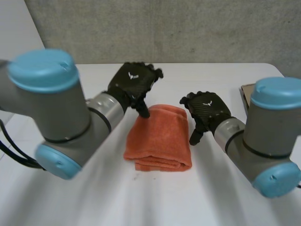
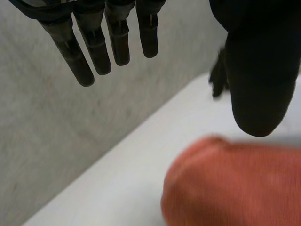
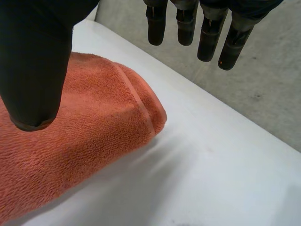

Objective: Fold the laundry.

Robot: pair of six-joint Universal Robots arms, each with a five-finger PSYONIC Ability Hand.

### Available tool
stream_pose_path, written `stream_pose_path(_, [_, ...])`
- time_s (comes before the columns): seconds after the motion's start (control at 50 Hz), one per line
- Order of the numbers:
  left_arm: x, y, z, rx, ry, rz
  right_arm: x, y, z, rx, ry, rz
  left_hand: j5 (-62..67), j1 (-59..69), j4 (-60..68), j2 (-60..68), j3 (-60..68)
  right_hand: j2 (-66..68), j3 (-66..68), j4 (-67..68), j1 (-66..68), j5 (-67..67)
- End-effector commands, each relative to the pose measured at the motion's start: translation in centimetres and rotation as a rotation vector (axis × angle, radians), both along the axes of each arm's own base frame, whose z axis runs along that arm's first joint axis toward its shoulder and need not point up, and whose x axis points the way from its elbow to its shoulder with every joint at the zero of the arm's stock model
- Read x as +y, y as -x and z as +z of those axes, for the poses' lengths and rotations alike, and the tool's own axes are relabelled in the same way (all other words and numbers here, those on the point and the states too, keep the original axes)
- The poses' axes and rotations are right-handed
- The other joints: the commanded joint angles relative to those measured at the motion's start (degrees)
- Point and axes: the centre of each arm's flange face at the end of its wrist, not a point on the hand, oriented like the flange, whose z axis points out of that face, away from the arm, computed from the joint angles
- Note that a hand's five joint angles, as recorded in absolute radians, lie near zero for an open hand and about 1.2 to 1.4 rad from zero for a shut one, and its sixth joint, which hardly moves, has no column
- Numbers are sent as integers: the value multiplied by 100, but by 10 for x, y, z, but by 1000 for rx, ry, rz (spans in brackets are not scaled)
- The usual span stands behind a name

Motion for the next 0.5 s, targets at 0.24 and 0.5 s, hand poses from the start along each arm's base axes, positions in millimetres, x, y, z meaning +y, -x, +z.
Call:
stream_pose_path(0.24, [-15,-23,36,119,-185,-79,61,-16,-43,-9,16,106,-76,-23,-154,-180,-188,-250,-222,-317,-70,-363])
stream_pose_path(0.5, [-12,-23,31,108,-191,-49,56,-37,-73,7,26,142,-160,-107,-239,-265,-273,-250,-222,-317,-70,-363])
